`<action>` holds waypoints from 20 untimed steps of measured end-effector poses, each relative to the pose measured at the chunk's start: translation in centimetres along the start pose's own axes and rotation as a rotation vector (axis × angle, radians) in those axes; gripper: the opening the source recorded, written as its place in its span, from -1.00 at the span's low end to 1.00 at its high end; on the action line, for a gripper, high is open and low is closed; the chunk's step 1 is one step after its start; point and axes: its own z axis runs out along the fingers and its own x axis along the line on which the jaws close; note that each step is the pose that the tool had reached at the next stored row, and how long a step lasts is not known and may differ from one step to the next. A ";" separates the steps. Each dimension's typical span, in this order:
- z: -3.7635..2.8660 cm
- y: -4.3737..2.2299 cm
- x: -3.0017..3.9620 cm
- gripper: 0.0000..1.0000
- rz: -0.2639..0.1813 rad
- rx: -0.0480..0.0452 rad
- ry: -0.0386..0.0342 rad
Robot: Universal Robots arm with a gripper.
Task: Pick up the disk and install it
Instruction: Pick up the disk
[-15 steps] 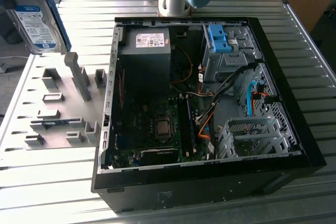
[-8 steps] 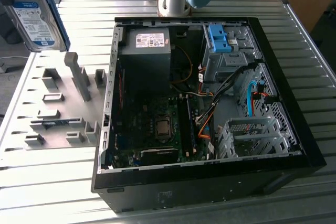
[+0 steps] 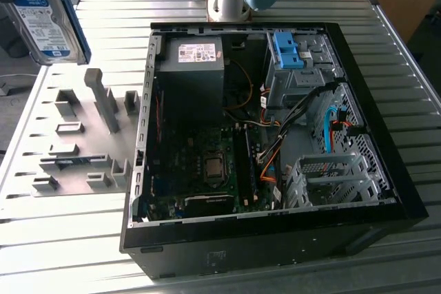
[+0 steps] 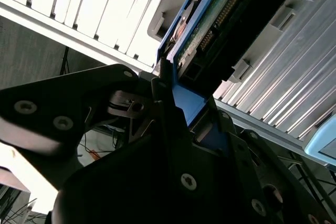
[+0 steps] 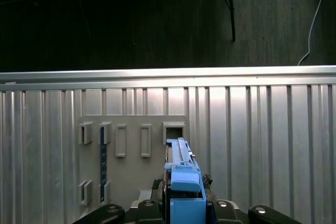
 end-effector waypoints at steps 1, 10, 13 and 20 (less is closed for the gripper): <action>-0.09 0.00 0.00 -0.27 0.000 0.0001 0.0000; -0.84 0.00 -0.05 -0.27 0.000 0.0001 0.0000; -1.09 0.00 -0.06 -0.27 0.000 0.0001 0.0000; -1.65 0.01 -0.09 -0.27 0.000 0.0001 0.0000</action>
